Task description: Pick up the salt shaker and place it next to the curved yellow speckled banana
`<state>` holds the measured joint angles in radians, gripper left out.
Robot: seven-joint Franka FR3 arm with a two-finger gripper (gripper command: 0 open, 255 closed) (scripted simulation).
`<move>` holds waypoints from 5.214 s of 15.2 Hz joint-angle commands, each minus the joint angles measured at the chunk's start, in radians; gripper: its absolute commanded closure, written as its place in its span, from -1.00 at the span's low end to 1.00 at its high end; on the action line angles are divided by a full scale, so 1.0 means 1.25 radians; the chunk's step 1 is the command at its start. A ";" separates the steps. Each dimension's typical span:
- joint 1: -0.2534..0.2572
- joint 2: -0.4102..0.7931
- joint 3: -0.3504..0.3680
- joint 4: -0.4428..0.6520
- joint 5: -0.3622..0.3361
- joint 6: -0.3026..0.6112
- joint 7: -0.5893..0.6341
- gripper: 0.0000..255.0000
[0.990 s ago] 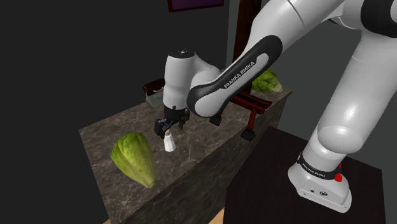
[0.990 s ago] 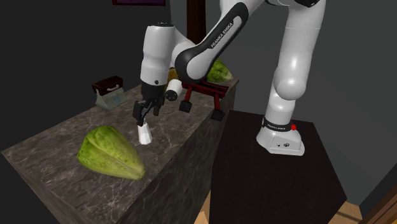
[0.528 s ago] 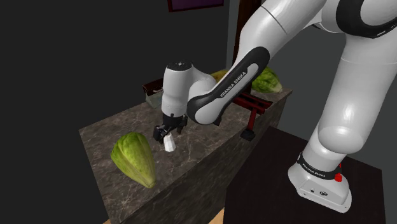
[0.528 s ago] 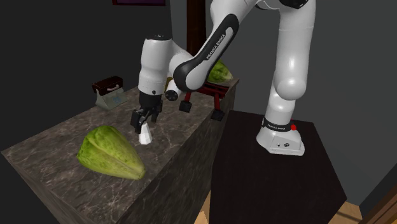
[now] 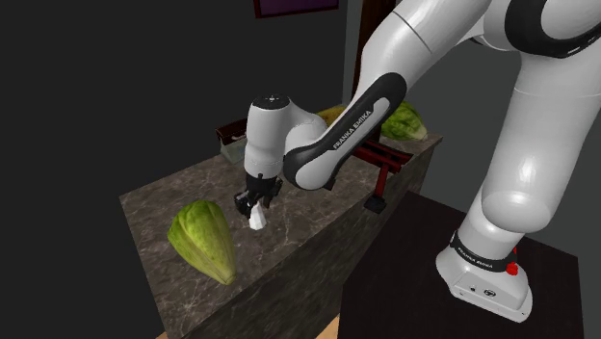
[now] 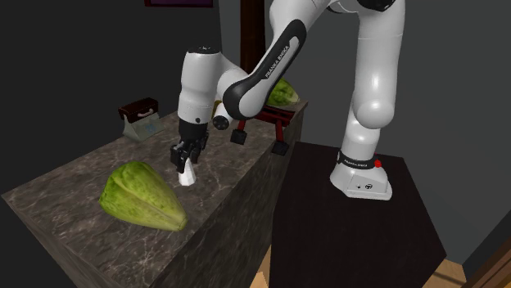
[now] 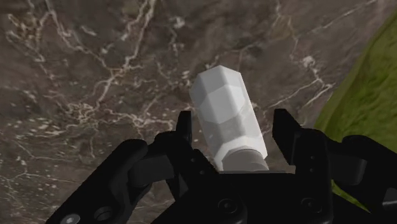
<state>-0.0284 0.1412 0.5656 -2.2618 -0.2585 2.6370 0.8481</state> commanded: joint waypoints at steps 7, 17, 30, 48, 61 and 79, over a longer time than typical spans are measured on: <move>0.000 0.000 0.000 0.000 0.000 0.000 0.000 1.00; -0.014 -0.066 0.019 0.024 0.085 -0.075 -0.063 1.00; -0.018 -0.148 0.020 0.091 0.173 -0.207 -0.130 1.00; -0.018 -0.207 0.007 0.233 0.220 -0.397 -0.170 1.00; -0.045 -0.436 -0.173 0.023 0.355 -0.415 -0.441 1.00; -0.108 -0.571 -0.409 -0.143 0.345 -0.422 -0.734 1.00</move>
<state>-0.1632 -0.5724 0.0565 -2.4273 0.1725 2.0956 -0.0652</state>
